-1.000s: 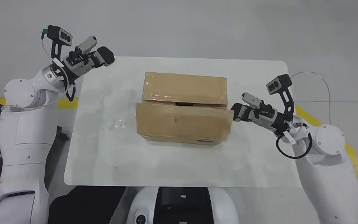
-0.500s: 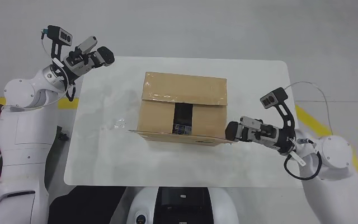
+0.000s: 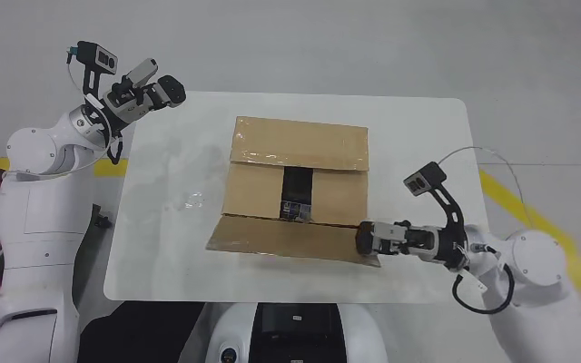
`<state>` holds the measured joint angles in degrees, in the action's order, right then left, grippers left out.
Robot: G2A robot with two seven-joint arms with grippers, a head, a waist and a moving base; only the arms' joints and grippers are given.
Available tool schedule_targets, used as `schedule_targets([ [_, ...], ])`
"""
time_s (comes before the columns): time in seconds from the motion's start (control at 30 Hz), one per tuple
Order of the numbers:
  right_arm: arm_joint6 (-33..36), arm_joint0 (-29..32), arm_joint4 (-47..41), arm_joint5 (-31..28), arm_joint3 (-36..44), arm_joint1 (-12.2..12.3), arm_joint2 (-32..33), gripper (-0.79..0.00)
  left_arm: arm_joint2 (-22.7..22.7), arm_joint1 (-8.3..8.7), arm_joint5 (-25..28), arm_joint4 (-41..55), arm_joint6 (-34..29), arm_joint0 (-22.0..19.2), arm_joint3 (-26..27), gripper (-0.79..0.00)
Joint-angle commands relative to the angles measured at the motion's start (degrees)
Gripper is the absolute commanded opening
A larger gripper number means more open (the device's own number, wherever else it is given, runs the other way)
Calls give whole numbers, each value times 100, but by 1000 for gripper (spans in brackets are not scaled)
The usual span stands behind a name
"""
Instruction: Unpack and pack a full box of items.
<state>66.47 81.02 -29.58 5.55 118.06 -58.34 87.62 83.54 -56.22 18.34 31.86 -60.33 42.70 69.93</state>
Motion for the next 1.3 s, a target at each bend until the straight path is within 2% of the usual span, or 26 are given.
schedule_targets([
  [0.0, 27, 46, 94, 37, 48, 8, -79, 0, 0, 0, 0, 0, 0, 0, 0, 0],
  [0.43, 76, 47, 922, 375, 84, 85, -456, 0, 0, 0, 0, 0, 0, 0, 0, 0],
  [0.83, -259, -144, 1523, 363, -263, 124, -680, 0, 0, 0, 0, 0, 0, 0, 0, 0],
  [1.27, -546, -231, 1626, 158, -622, 159, -617, 0, 0, 0, 0, 0, 0, 0, 0, 0],
])
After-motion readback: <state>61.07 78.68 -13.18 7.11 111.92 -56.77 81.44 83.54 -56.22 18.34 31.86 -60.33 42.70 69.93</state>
